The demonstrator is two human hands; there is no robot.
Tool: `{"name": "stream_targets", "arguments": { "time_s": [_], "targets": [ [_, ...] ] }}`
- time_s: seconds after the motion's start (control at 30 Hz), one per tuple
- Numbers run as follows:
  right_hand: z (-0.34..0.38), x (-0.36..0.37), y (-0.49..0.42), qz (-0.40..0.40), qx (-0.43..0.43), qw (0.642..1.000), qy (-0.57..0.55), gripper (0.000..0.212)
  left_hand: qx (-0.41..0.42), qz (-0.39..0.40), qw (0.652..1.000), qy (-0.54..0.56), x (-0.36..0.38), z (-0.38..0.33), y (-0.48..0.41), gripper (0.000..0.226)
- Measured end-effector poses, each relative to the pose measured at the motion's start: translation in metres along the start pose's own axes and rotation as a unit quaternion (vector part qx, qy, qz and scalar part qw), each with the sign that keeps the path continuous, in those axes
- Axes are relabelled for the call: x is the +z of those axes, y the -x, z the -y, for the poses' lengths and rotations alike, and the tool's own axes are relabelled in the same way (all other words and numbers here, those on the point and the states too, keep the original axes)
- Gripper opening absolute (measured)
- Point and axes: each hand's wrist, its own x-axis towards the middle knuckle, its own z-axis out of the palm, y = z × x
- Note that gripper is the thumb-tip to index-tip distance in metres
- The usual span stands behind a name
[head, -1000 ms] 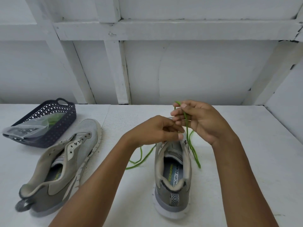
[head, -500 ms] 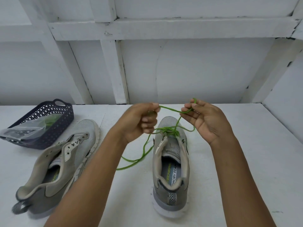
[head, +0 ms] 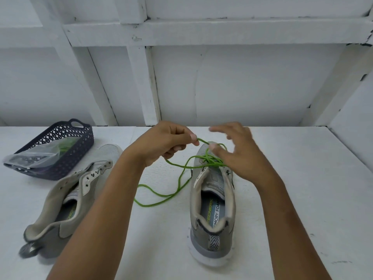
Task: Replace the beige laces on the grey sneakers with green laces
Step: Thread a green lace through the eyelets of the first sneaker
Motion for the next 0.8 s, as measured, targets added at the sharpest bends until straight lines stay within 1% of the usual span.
{"name": "stream_targets", "arguments": {
  "time_s": [0.03,0.07,0.1,0.13,0.2,0.27,0.33,0.4,0.47,0.5,0.53,0.6,0.63,0.67,0.73,0.8],
  "targets": [
    [0.001,0.002,-0.001,0.042,-0.016,0.999,0.016,0.022,0.003,0.013,1.000,-0.020,0.002,-0.002,0.000,0.018],
    [0.001,0.004,-0.001,0.056,-0.020,0.998,0.020,0.013,0.006,0.023,0.999,-0.038,0.003,-0.004,0.000,0.017],
    [-0.002,0.005,-0.002,0.048,-0.014,0.999,0.010,0.012,0.007,0.028,0.998,-0.052,0.003,-0.004,0.000,0.017],
    [-0.004,0.006,-0.003,0.025,-0.006,1.000,-0.003,0.014,0.006,0.028,0.998,-0.064,0.002,-0.004,0.000,0.016],
    [-0.010,0.005,-0.006,-0.050,0.013,0.999,-0.001,0.016,-0.005,0.018,0.994,-0.104,-0.005,0.000,0.000,0.015],
    [-0.014,-0.001,-0.009,-0.134,0.040,0.990,0.026,0.016,-0.024,0.004,0.986,-0.162,-0.012,0.008,-0.001,0.013],
    [-0.016,-0.009,-0.010,-0.191,0.084,0.978,0.019,0.017,-0.051,-0.007,0.976,-0.210,-0.017,0.020,-0.003,0.014],
    [-0.017,-0.015,-0.011,-0.198,0.108,0.974,-0.005,0.020,-0.079,-0.006,0.965,-0.249,-0.018,0.028,-0.004,0.021],
    [-0.018,-0.015,-0.013,-0.186,0.111,0.976,-0.041,0.015,-0.108,0.009,0.959,-0.261,-0.016,0.033,-0.005,0.028],
    [-0.018,-0.014,-0.013,-0.176,0.114,0.976,-0.061,0.013,-0.120,0.014,0.960,-0.254,-0.014,0.035,-0.005,0.033],
    [-0.018,-0.011,-0.013,-0.162,0.123,0.976,-0.081,0.016,-0.125,0.013,0.964,-0.236,-0.011,0.035,-0.005,0.038],
    [-0.018,-0.007,-0.012,-0.131,0.137,0.978,-0.092,0.023,-0.105,-0.006,0.978,-0.181,-0.006,0.034,-0.004,0.047],
    [-0.016,-0.006,-0.011,-0.115,0.138,0.980,-0.087,0.023,-0.085,-0.024,0.985,-0.148,-0.004,0.033,-0.004,0.050],
    [-0.014,-0.005,-0.009,-0.092,0.134,0.983,-0.080,0.020,-0.065,-0.044,0.992,-0.103,-0.002,0.030,-0.004,0.053],
    [-0.008,-0.003,-0.005,-0.015,0.109,0.992,-0.066,0.013,-0.030,-0.084,0.996,0.028,0.002,0.024,-0.005,0.054],
    [0.000,0.000,0.000,0.078,0.074,0.992,-0.067,0.012,-0.010,-0.110,0.981,0.162,0.007,0.018,-0.007,0.051]
  ]
}}
